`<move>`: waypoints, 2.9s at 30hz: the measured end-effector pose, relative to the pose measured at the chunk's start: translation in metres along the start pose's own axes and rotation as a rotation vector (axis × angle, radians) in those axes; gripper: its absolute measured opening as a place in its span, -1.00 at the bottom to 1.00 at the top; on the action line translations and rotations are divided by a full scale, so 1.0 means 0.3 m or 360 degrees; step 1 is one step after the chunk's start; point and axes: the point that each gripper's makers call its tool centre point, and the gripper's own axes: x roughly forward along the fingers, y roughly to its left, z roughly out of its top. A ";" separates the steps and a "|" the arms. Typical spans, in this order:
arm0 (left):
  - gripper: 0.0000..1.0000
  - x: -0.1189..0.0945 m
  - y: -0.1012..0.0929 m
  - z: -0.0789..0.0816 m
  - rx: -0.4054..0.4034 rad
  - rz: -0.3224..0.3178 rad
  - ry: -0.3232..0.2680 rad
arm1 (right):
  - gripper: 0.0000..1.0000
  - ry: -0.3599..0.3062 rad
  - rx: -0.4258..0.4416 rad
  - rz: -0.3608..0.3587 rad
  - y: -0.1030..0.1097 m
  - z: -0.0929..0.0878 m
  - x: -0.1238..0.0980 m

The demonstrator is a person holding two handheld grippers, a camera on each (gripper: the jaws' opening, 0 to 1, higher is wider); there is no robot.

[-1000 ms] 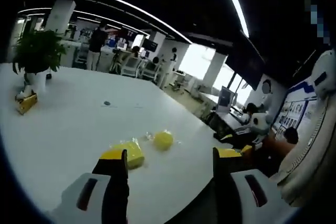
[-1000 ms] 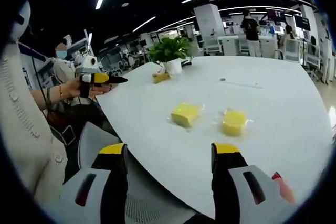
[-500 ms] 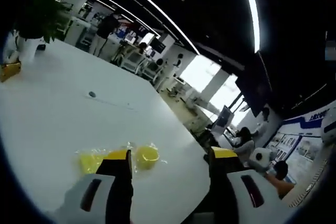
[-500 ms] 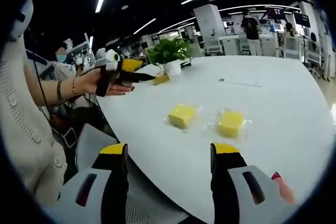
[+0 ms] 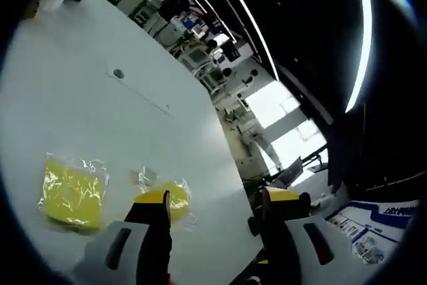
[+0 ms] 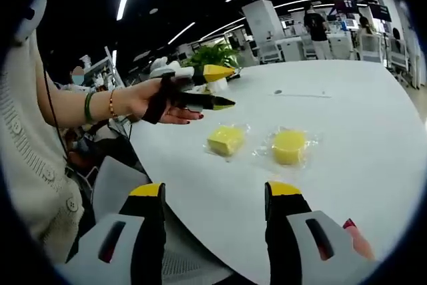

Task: Compare the silicone blocks by pressing each to a similar depth, holding the contact briefly, and releasing to observe deformation and rebound differences across the visible hardness samples.

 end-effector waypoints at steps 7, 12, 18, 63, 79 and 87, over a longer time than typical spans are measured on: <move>0.30 0.123 0.143 0.018 -0.0184 0.0249 -0.0106 | 0.12 -0.0017 0.0059 0.0015 -0.047 -0.009 -0.002; 0.30 0.167 0.221 -0.022 -0.0268 0.0342 -0.0030 | 0.12 -0.0023 0.0084 0.0021 -0.068 -0.018 0.001; 0.24 0.222 0.297 -0.059 -0.0336 0.0413 0.0027 | 0.11 -0.0025 0.0129 0.0010 -0.098 -0.041 0.002; -1.00 0.332 0.360 -0.117 0.0103 0.0490 0.0184 | 0.01 -0.0003 0.0219 -0.0023 -0.169 -0.081 0.013; -1.00 0.234 0.143 -0.103 0.0947 0.0350 0.0182 | 0.01 -0.0010 0.0125 -0.0023 -0.136 -0.032 -0.012; -1.00 0.182 0.030 -0.116 0.1101 0.0246 0.0175 | 0.02 -0.0015 0.0068 -0.0030 -0.115 -0.004 -0.026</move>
